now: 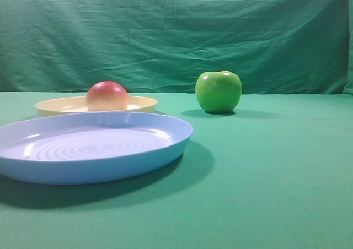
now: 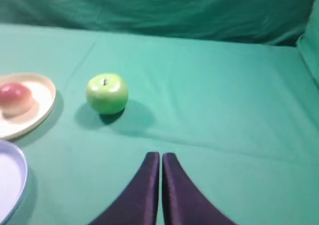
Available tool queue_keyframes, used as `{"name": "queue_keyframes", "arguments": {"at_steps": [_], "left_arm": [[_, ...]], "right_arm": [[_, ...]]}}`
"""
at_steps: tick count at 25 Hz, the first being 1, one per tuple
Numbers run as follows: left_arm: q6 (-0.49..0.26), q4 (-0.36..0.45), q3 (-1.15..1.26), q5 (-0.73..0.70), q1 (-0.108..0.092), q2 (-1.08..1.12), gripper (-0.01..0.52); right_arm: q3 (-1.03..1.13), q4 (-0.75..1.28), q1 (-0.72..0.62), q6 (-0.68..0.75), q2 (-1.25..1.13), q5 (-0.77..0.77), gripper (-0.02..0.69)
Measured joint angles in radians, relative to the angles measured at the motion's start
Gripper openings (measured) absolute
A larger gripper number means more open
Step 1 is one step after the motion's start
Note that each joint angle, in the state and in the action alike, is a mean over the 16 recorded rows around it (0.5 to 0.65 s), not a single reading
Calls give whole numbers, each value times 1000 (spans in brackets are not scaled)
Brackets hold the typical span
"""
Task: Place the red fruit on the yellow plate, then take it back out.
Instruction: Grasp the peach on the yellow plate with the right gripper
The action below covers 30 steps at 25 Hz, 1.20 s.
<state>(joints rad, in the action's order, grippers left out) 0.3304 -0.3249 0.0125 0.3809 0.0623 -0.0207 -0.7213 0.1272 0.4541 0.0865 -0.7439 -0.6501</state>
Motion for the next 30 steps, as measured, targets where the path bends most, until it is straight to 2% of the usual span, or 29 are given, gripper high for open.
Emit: {"name": "queue_keyframes", "arguments": {"at_steps": [8, 22, 30], "left_arm": [[0, 0, 0, 0, 0, 0, 0], [0, 0, 0, 0, 0, 0, 0], [0, 0, 0, 0, 0, 0, 0]], "right_arm": [[-227, -73, 96, -83, -246, -169, 0], [-371, -156, 112, -152, -406, -61, 0], [-589, -163, 135, -227, -639, -161, 0]]}}
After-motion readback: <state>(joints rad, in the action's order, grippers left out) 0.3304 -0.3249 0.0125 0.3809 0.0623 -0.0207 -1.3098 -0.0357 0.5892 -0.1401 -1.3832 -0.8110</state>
